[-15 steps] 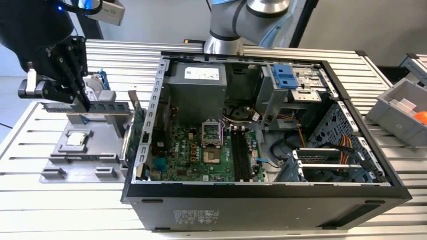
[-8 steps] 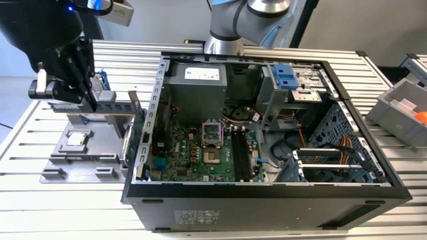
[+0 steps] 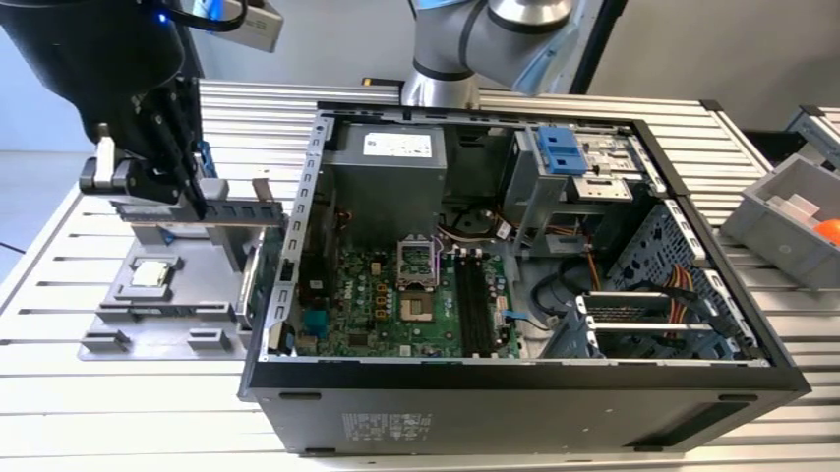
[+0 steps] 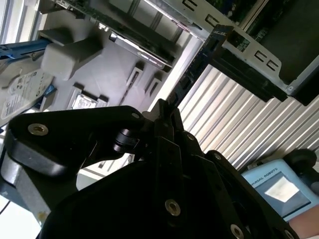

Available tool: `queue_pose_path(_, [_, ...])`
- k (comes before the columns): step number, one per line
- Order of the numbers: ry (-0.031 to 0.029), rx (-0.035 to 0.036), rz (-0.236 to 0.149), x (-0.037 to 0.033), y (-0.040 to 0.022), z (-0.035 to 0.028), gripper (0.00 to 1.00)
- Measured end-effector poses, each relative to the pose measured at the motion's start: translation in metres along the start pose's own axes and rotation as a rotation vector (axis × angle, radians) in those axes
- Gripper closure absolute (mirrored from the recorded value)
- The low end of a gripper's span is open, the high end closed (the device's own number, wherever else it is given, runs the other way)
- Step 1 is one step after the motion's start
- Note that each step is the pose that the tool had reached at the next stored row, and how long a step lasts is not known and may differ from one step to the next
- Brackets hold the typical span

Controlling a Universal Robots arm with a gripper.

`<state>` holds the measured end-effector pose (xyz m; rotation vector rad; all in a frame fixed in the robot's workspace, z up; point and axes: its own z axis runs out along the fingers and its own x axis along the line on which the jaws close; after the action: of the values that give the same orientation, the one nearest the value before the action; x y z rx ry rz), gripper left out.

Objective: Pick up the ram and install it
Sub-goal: 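Pick up the ram and move it above insertion slot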

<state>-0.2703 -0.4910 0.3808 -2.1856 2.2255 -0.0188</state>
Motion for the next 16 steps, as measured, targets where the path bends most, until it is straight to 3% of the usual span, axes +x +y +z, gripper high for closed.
queue_pose_path(6, [-0.0001, -0.0007, 0.000, -0.0002, -0.0109, 0.0003, 1.00])
queue_pose_path(7, [0.0000, -0.0015, -0.001, -0.0004, -0.0210, 0.0005, 1.00])
queue_pose_path(16, [-0.0001, -0.0024, -0.001, -0.0007, -0.0358, 0.0009, 1.00])
